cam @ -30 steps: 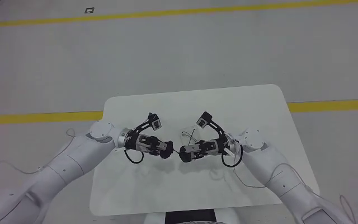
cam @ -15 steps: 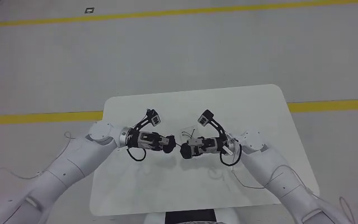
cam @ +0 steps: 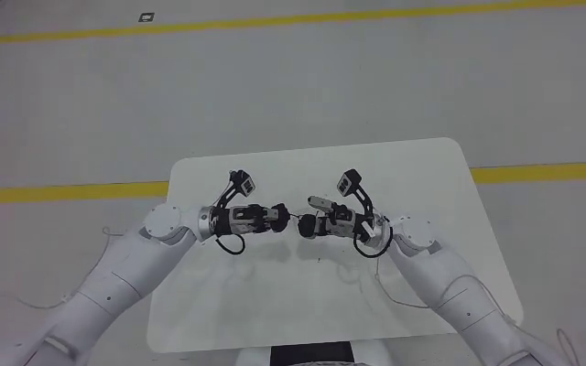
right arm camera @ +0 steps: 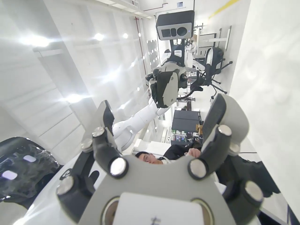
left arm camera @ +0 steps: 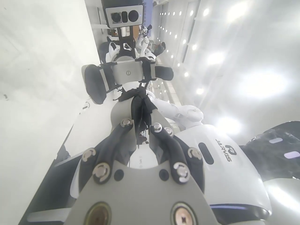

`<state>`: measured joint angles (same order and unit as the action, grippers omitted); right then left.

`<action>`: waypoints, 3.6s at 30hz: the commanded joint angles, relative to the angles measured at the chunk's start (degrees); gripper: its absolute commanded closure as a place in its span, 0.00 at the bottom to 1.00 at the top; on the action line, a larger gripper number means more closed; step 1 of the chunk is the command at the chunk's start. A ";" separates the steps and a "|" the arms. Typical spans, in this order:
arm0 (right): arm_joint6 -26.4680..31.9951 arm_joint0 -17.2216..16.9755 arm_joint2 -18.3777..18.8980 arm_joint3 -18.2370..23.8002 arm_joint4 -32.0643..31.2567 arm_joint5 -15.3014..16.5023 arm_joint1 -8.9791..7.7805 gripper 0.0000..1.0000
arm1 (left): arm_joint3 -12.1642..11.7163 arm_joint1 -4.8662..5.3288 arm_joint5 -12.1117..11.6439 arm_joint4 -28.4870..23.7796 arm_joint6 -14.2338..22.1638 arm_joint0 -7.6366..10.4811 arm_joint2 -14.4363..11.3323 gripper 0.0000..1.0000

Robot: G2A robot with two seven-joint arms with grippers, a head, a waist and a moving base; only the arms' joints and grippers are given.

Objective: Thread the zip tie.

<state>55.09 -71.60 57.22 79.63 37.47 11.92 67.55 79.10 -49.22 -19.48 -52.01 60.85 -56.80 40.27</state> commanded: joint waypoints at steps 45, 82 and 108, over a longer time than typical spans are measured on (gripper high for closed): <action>0.14 -1.17 0.75 1.32 -2.05 2.90 0.69 0.86 | -0.02 0.01 0.00 -0.04 0.02 0.05 -0.07 1.00; 0.05 -1.99 2.01 2.35 -3.92 2.11 0.65 1.00 | -0.02 0.01 0.00 -0.04 0.02 0.05 -0.07 0.00; 5.40 -1.23 2.33 0.80 0.31 1.29 0.74 1.00 | 0.63 -0.42 1.00 -2.42 6.95 -1.26 2.43 0.00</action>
<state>60.49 -72.83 59.55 80.43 37.78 13.20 68.29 79.73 -49.64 -18.47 -54.43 67.80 -58.06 42.71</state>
